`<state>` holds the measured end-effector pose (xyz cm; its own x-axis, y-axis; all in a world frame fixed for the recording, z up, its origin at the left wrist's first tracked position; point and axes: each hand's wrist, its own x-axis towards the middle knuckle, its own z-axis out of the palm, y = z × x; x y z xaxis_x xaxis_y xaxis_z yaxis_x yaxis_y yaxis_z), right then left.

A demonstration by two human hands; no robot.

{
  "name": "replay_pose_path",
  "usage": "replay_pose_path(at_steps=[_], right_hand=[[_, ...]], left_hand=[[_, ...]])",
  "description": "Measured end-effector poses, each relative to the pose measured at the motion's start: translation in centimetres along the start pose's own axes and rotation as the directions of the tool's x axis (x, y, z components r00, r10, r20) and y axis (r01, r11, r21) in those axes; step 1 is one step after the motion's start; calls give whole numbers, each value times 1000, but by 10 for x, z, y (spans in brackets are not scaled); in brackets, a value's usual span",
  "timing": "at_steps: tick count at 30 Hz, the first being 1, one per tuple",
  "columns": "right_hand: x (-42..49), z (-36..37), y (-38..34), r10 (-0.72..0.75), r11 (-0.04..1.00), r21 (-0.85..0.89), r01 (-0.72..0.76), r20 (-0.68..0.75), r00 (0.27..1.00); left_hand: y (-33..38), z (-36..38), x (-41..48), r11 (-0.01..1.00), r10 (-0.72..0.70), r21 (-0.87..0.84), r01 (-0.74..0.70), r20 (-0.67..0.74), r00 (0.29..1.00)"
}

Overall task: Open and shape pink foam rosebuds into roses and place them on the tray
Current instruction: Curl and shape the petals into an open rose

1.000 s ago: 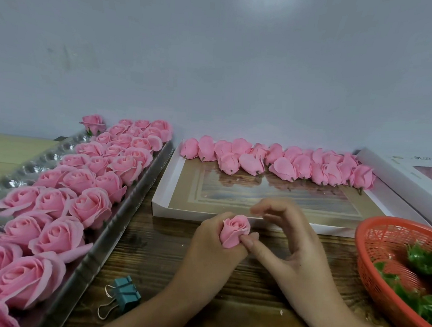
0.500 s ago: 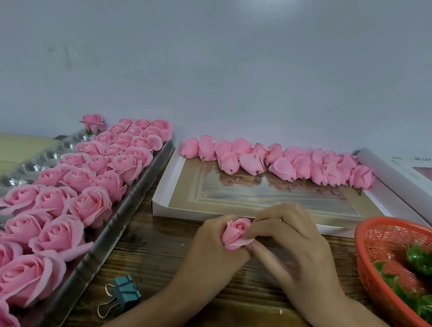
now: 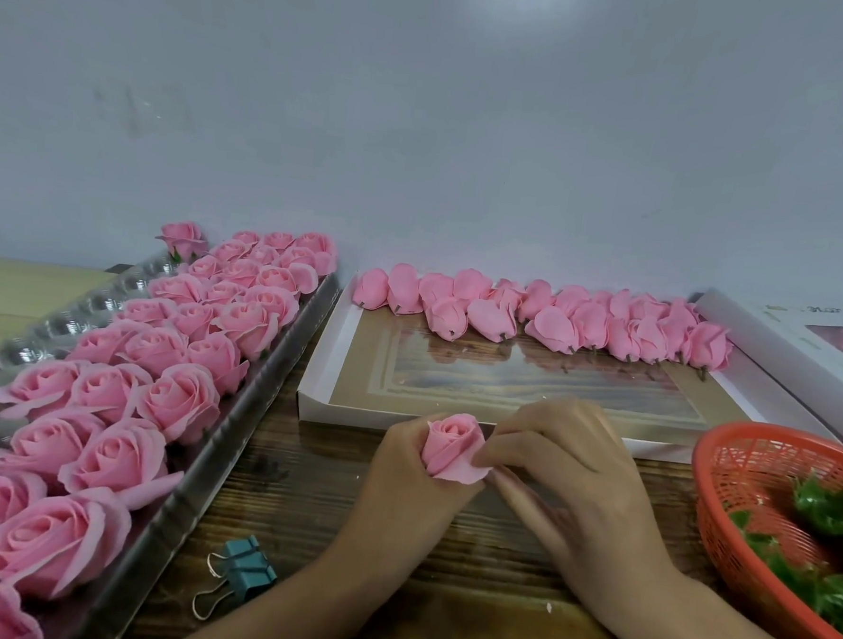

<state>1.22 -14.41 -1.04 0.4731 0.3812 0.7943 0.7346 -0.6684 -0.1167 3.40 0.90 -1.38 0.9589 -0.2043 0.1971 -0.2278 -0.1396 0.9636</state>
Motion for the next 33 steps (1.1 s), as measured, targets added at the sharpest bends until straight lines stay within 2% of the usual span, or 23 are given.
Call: replay_pose_path(at_steps=[8, 15, 20, 25, 27, 29, 33], right_hand=[[1, 2, -1, 53, 998, 18, -54, 41, 998], [1, 2, -3, 5, 994, 110, -14, 84, 996], [0, 3, -2, 7, 993, 118, -17, 88, 996], [1, 0, -7, 34, 974, 220, -57, 107, 994], [0, 0, -8, 95, 943, 309, -122, 101, 990], [-1, 1, -9, 233, 864, 441, -244, 81, 969], [0, 6, -3, 535, 639, 613, -465, 80, 841]], left_hand=[[-2, -2, 0, 999, -24, -45, 23, -21, 999], [-3, -1, 1, 999, 49, -22, -48, 67, 997], [-6, -5, 1, 995, 67, -78, -65, 27, 997], [-3, -4, -1, 992, 95, -83, -94, 13, 995], [-2, -4, -1, 992, 101, -75, -102, -12, 995], [-3, -3, 0, 990, 132, -43, -132, 4, 991], [-5, 0, -3, 968, 234, 83, -238, 56, 971]])
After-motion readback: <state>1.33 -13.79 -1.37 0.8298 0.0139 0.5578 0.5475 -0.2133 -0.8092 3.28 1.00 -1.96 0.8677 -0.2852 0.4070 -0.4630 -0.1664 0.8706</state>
